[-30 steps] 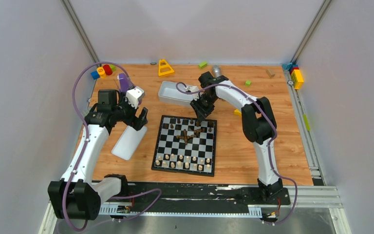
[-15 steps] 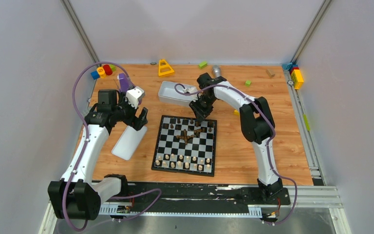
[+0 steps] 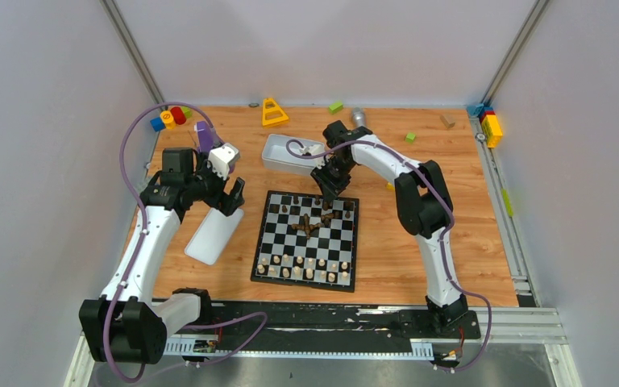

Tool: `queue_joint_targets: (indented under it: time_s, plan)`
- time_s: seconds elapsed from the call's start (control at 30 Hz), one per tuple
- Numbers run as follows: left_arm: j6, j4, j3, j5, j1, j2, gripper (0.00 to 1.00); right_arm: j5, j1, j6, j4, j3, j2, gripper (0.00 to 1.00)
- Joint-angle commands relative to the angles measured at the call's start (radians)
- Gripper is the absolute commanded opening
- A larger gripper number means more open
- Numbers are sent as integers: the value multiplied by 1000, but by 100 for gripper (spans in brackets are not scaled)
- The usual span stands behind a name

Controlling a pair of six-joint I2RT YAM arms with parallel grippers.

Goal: Set up the chess pieces on the board
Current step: Pick up the chess piece from the chessboard.

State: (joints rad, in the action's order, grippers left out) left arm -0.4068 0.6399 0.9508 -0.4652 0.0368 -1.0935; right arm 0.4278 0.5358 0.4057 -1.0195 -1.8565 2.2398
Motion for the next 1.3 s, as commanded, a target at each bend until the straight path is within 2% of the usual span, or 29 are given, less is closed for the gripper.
queue_joint_targets:
  time_s: [0.0,0.43,0.73,0.87,1.03,1.17,1.27]
  plan:
    - [-4,-1,15,-9,-7,23,100,-26,10,26,18,0,11,32]
    - [-10,-1,23,-13,-8,18,100,-99,24,40,43,31,-4,22]
    - [-18,1,52,-68,-6,-17,99,-101,16,42,43,22,-62,5]
    - [-9,-6,76,-142,-6,-38,96,-59,-9,33,44,14,-104,0]
    - [9,-43,96,-227,-6,-70,92,68,-48,45,59,23,-168,0]
    - [31,-104,99,-315,-6,-87,90,199,-59,68,140,83,-241,0]
    - [49,-157,100,-401,-6,-103,88,314,-57,68,265,175,-306,0]
